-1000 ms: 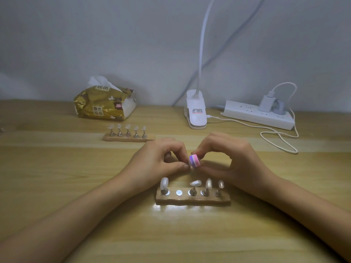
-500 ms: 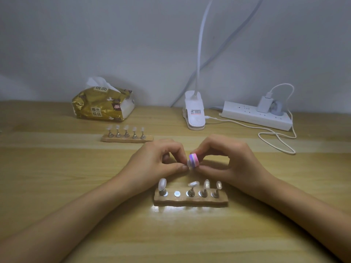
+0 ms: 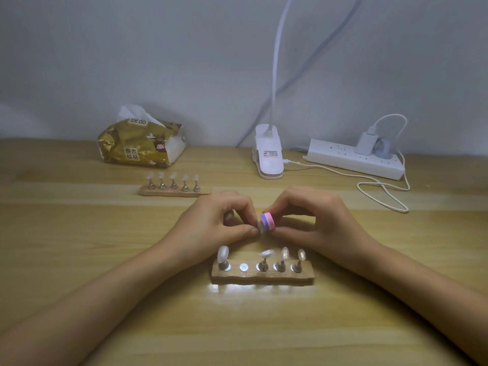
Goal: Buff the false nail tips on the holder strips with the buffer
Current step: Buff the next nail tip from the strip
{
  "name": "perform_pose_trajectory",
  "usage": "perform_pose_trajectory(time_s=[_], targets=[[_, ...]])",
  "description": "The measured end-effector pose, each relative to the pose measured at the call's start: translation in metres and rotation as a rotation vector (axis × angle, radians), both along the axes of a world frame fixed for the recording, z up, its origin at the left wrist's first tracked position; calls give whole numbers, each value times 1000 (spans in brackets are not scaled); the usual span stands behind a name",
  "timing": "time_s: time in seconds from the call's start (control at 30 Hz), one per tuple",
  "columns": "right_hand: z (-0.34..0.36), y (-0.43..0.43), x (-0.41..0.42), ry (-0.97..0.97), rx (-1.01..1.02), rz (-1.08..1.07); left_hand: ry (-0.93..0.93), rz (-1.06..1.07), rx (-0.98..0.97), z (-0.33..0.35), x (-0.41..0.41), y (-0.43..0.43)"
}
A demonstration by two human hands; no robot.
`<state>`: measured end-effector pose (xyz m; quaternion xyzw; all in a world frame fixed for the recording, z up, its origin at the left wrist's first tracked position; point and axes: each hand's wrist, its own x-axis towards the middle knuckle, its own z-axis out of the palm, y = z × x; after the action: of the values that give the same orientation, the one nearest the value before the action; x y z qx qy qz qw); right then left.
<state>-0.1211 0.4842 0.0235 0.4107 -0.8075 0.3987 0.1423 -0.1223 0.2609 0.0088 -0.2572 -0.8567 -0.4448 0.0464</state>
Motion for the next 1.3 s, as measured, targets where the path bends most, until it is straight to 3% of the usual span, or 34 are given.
perform_pose_trajectory(time_s=[0.33,0.67,0.8,1.3], targets=[[-2,-2,0,171,46,-15,8,1,11,1,1,1],[-5,-1,-5,74,55,-38,1,6,12,1,1,1],[-7,-2,-4,179,93,-11,-1,-5,13,1,0,1],[-5,0,-4,166,92,3,1,-25,19,0,-1,0]])
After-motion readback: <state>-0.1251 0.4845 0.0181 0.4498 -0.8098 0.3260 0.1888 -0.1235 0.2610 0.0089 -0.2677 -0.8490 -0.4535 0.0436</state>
